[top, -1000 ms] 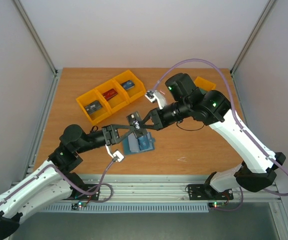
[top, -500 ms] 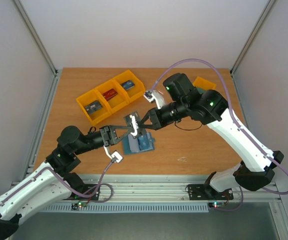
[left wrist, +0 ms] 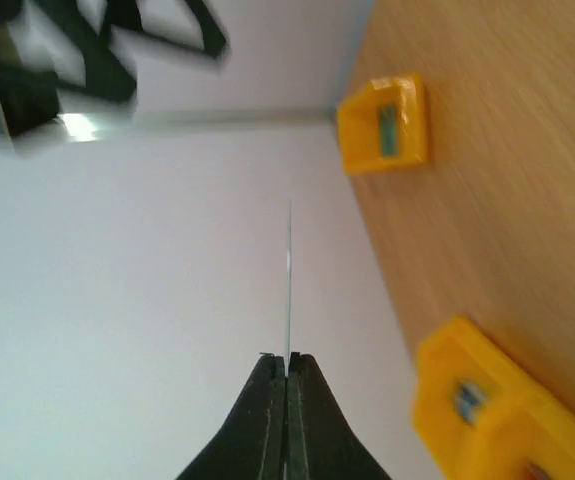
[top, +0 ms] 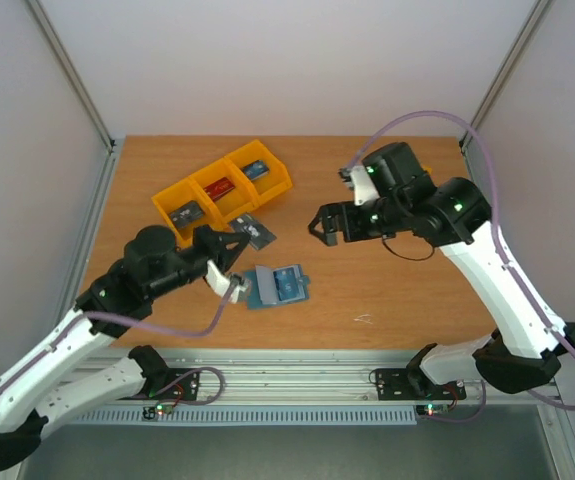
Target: Take the credit cards out of the card holder
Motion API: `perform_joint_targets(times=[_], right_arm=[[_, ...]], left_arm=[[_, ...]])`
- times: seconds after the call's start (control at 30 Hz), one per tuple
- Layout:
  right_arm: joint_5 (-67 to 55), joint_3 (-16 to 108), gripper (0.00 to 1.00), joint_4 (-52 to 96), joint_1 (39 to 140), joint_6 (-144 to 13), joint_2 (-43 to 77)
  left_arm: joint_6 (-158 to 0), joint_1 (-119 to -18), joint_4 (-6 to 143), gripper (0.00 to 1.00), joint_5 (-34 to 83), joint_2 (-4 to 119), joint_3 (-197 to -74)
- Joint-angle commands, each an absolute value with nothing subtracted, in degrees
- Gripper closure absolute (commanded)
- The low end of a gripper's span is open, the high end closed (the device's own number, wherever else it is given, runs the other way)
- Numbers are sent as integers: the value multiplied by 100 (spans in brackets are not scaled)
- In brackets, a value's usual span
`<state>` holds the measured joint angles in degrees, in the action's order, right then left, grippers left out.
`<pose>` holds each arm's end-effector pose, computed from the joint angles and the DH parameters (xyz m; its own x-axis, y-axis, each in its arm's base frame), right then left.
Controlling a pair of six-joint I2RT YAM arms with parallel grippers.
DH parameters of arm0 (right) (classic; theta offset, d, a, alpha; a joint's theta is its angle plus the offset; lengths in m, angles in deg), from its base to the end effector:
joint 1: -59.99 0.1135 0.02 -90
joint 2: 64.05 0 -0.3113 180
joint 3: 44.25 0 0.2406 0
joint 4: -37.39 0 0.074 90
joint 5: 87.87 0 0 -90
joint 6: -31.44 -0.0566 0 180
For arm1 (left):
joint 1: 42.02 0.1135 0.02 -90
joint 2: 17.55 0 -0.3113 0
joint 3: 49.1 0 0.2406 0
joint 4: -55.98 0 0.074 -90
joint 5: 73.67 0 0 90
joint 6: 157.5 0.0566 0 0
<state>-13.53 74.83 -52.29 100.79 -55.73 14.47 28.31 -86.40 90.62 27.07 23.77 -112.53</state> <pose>0.1603 0.1585 0.4779 -0.5340 -0.5237 -0.6638 -0.7902 0.5883 0.1715 0.0896 -0.1024 0.3815 0.8287 0.5566 0.0586 0.0715 -0.2092 0.9753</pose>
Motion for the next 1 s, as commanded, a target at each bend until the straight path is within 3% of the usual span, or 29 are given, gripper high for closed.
perform_joint_targets(times=[0.0, 0.27, 0.63, 0.97], right_arm=[[-75, 7489, 2, -5846, 9659, -5495, 1131], [-111, 7284, 2, -5715, 9172, -4788, 1164], [-951, 7124, 2, -5391, 8152, -4001, 1579], [-1656, 7033, 2, -5353, 7570, -3588, 1798]], left_arm=[[887, -8621, 10876, 100, 704, 3358, -12201], [-1039, -7395, 12889, 100, -609, 6046, -14049], [-2021, -6152, 12882, 100, -1137, 8241, -15600], [-2279, -5796, 11722, 100, -1412, 9027, -15300]])
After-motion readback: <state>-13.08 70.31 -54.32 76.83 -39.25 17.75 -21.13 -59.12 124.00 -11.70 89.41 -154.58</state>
